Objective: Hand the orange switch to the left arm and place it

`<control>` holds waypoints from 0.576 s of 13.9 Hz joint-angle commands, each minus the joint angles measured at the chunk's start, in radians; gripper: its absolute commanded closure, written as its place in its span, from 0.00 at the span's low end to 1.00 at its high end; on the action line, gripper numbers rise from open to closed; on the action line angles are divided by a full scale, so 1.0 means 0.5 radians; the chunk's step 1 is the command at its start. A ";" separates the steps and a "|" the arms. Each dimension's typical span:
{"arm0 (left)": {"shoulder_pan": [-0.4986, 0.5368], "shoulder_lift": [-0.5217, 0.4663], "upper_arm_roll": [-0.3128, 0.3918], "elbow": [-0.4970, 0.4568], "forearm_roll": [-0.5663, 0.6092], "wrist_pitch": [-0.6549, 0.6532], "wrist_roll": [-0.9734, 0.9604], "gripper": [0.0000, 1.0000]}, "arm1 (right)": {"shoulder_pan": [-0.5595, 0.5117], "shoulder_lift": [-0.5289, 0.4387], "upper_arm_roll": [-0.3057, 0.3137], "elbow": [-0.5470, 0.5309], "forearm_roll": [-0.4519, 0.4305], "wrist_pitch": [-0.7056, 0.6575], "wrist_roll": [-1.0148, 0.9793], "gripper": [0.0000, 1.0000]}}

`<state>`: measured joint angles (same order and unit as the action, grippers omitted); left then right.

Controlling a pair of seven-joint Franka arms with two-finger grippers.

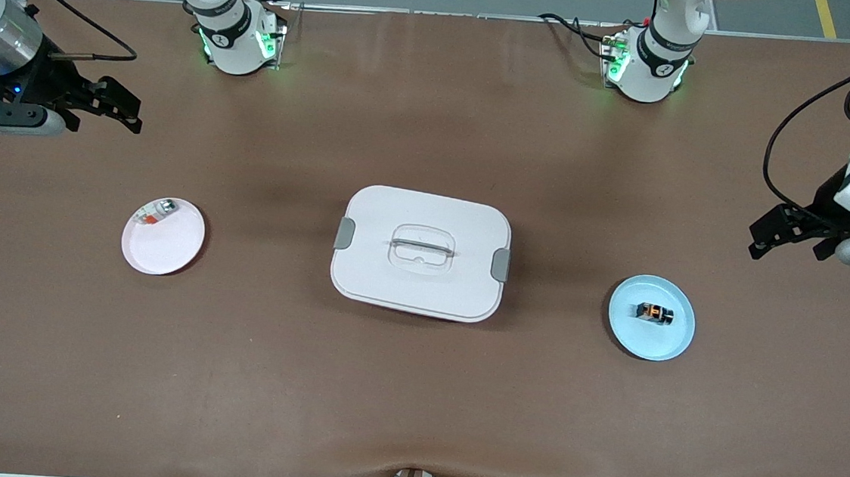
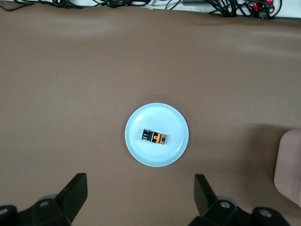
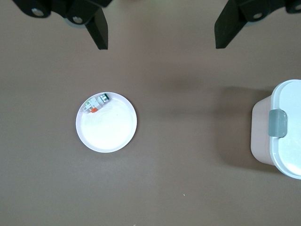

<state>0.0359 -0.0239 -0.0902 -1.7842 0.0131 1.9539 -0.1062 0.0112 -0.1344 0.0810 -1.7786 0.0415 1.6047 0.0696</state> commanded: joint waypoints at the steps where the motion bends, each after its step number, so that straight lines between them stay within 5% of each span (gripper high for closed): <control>1: -0.215 -0.020 0.216 0.156 -0.014 -0.256 0.004 0.00 | 0.014 0.017 -0.009 0.035 0.031 -0.006 0.002 0.00; 8: -0.216 -0.023 0.233 0.264 -0.023 -0.490 0.019 0.00 | 0.014 0.014 -0.009 0.044 0.031 0.021 0.002 0.00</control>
<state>-0.0625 -0.0339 0.0260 -1.6652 0.0129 1.7503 -0.1019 0.0118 -0.1344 0.0810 -1.7754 0.0418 1.6140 0.0696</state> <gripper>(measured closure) 0.000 0.000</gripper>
